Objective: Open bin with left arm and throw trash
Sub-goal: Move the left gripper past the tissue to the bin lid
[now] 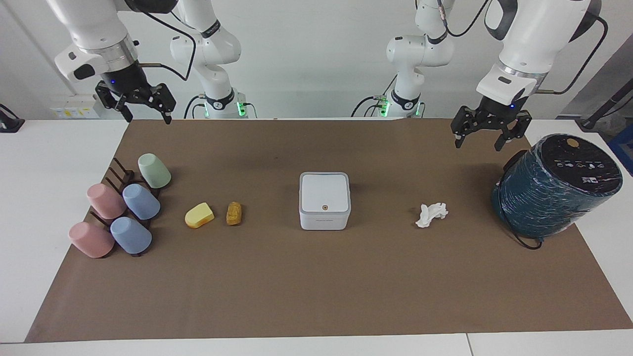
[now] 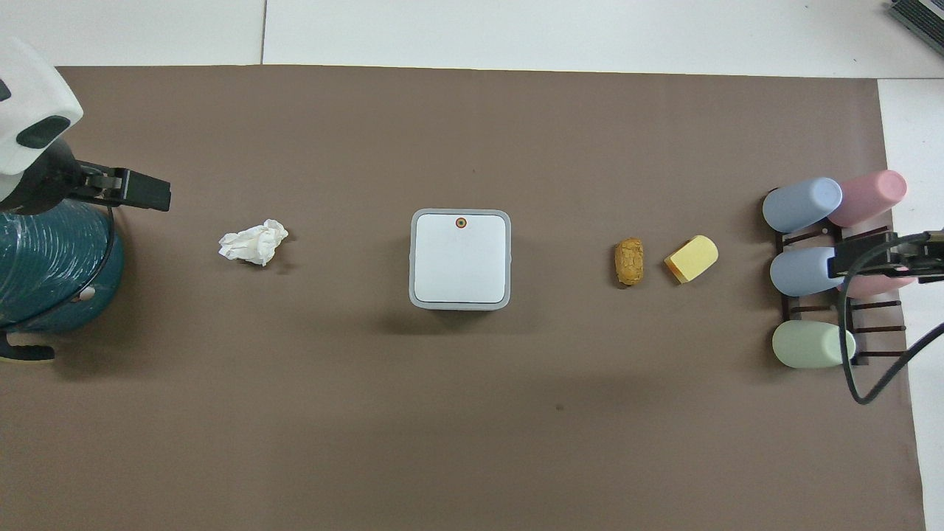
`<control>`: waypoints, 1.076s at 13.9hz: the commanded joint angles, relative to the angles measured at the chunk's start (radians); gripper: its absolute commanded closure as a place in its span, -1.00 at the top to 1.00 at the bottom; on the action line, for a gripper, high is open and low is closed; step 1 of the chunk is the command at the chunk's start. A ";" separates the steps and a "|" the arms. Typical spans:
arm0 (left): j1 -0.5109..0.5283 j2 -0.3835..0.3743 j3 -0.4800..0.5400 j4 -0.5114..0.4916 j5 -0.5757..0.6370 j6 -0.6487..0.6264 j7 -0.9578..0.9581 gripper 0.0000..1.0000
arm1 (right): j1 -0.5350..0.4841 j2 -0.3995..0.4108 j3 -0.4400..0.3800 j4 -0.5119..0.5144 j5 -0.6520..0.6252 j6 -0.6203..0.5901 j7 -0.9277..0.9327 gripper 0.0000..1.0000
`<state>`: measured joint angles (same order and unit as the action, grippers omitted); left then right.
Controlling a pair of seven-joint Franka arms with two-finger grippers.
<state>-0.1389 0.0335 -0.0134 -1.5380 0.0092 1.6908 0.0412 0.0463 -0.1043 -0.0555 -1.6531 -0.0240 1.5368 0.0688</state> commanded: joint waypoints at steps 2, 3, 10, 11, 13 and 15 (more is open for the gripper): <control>0.004 -0.015 0.001 -0.022 -0.011 0.009 0.016 1.00 | -0.008 -0.003 0.005 -0.007 0.000 -0.003 -0.018 1.00; 0.004 -0.017 0.001 -0.025 -0.011 0.007 0.017 1.00 | -0.008 -0.003 0.005 -0.007 -0.001 -0.003 -0.018 1.00; -0.089 -0.015 -0.008 -0.071 -0.011 0.050 -0.018 0.08 | -0.008 -0.005 0.005 -0.008 -0.001 -0.004 -0.018 1.00; -0.114 -0.012 -0.008 -0.079 -0.011 0.055 -0.059 -0.50 | -0.009 -0.005 0.005 -0.008 -0.001 -0.004 -0.018 1.00; -0.163 -0.009 -0.008 -0.105 -0.011 0.113 -0.144 -1.00 | -0.009 -0.005 0.005 -0.011 -0.001 -0.003 -0.018 1.00; -0.211 0.002 -0.008 -0.114 -0.012 0.154 -0.170 -1.00 | -0.008 -0.009 0.005 -0.014 -0.001 -0.003 -0.018 1.00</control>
<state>-0.3055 0.0396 -0.0351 -1.6201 0.0054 1.7963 -0.0927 0.0463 -0.1043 -0.0556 -1.6562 -0.0240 1.5362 0.0688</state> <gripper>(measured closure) 0.718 0.000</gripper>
